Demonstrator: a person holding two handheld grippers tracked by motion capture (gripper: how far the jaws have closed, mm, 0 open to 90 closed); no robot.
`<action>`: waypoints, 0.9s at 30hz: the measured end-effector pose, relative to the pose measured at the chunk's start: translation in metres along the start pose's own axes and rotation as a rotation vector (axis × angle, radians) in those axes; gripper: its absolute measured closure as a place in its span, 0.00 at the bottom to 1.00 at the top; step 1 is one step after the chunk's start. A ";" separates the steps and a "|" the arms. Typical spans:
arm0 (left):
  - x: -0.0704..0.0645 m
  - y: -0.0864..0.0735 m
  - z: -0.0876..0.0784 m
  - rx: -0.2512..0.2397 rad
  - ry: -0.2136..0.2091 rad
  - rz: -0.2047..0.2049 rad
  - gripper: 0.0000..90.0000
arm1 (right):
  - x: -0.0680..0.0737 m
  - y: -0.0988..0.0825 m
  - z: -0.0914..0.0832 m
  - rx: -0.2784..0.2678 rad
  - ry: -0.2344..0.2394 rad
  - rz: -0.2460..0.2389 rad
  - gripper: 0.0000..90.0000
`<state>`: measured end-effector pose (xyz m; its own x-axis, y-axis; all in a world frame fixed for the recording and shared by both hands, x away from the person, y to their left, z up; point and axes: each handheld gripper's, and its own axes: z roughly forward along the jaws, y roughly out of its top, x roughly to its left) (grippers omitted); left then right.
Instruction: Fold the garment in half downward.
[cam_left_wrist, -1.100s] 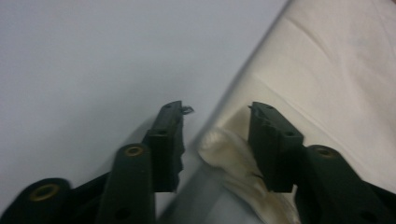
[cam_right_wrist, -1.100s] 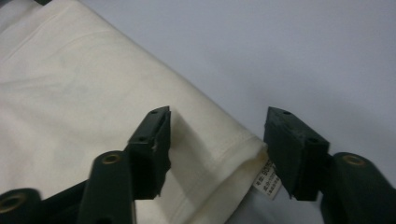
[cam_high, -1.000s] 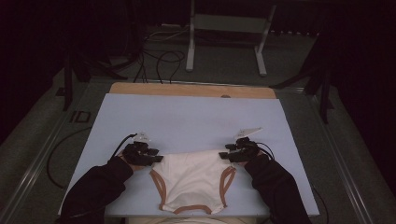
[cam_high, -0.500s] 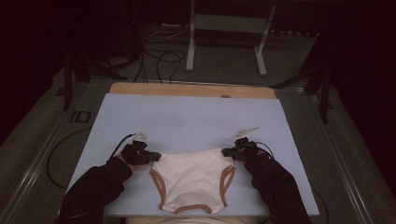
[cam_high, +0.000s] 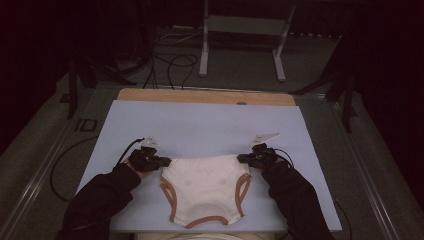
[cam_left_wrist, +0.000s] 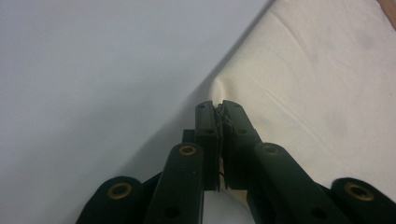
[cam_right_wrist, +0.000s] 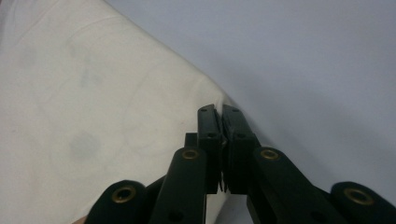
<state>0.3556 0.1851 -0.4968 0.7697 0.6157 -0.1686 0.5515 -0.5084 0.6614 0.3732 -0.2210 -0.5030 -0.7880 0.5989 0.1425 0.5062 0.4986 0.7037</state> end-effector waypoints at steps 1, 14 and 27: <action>0.001 0.001 0.000 -0.005 0.005 -0.004 0.97 | -0.001 0.001 0.000 0.001 -0.001 0.000 0.97; 0.010 0.020 0.001 -0.005 0.062 0.030 0.97 | -0.008 0.006 0.001 -0.005 -0.008 0.024 0.97; 0.024 0.027 0.004 -0.025 0.076 0.012 0.97 | -0.023 0.021 0.012 0.000 -0.024 0.053 0.97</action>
<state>0.3903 0.1841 -0.4856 0.7491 0.6541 -0.1048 0.5334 -0.5017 0.6810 0.4059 -0.2171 -0.4997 -0.7512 0.6396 0.1631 0.5473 0.4655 0.6956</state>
